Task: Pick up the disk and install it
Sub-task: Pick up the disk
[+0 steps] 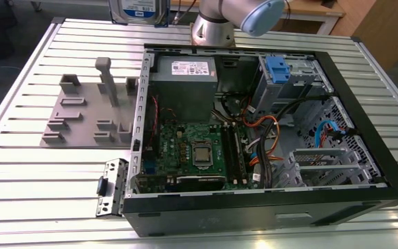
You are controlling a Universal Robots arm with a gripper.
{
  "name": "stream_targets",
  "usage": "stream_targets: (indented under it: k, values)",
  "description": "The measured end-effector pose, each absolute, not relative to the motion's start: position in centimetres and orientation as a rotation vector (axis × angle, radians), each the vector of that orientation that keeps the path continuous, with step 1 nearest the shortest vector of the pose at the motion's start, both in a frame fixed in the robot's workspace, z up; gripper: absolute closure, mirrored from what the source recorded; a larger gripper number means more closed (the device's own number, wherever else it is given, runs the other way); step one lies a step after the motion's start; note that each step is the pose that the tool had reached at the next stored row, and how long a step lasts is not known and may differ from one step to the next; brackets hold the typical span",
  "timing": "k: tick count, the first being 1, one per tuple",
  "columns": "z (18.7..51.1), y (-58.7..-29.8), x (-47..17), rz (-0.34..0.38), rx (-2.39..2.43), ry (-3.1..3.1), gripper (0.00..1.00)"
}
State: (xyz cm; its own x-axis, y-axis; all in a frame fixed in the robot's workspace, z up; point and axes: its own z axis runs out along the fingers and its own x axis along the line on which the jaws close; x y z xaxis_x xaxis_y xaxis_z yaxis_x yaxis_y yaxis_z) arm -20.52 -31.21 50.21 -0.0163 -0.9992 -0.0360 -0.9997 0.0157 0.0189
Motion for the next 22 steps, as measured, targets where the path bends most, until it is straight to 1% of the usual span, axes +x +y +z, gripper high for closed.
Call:
stream_targets:
  k: [22]
  values:
    - [50.1, -31.8, -14.8, 0.066, -2.197, 2.233, 0.64]
